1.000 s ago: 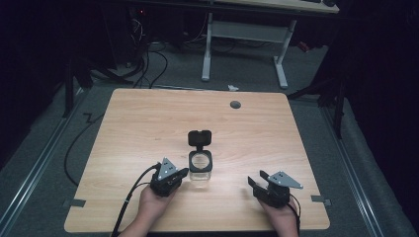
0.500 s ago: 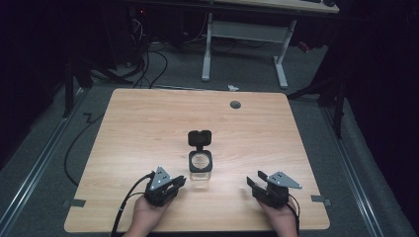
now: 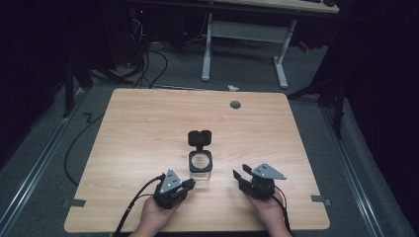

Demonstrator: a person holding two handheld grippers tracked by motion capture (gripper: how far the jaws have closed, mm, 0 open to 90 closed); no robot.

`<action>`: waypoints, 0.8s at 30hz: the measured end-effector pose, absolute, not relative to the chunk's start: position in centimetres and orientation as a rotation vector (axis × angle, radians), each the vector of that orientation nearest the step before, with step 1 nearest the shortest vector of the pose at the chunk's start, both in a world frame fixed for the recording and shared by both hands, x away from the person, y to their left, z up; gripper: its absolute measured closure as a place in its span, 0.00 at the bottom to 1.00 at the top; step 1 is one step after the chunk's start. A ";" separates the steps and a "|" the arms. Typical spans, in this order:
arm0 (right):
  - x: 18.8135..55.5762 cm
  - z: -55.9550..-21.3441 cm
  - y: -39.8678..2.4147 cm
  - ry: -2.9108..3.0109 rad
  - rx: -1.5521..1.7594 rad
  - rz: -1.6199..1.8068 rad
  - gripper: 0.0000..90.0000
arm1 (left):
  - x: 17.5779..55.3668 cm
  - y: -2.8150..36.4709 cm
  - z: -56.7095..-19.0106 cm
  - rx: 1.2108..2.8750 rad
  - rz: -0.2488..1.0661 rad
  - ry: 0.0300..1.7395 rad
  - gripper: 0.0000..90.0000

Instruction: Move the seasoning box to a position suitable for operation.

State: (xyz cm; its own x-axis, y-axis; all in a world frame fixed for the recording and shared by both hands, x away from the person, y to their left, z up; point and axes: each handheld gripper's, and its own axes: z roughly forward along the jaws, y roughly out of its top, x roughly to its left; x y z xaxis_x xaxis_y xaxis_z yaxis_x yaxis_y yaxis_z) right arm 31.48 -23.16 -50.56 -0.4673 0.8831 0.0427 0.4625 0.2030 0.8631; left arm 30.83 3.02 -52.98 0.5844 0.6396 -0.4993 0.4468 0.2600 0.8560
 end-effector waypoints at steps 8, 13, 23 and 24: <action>33.7 -49.0 -21.6 2.016 1.222 1.185 0.74 | 30.6 1.9 -53.0 1.406 0.159 0.986 0.96; 35.6 -48.2 -20.9 1.997 1.237 1.208 0.87 | 30.8 1.5 -53.2 1.409 0.182 0.992 0.98; 38.3 -46.8 -19.1 1.994 1.190 1.218 1.00 | 31.3 1.7 -53.2 1.347 0.194 1.033 0.99; 38.5 -46.7 -18.9 1.995 1.186 1.216 1.00 | 31.3 1.8 -53.2 1.345 0.196 1.037 1.00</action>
State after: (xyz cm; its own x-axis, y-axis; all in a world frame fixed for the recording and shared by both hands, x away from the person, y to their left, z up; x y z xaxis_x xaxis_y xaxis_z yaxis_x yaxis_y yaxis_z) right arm 38.46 -18.90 -46.69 -0.4842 0.8749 0.0131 0.4124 0.2149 0.8853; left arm 31.31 1.77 -53.19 0.5660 0.6570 -0.4981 0.4297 0.2805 0.8583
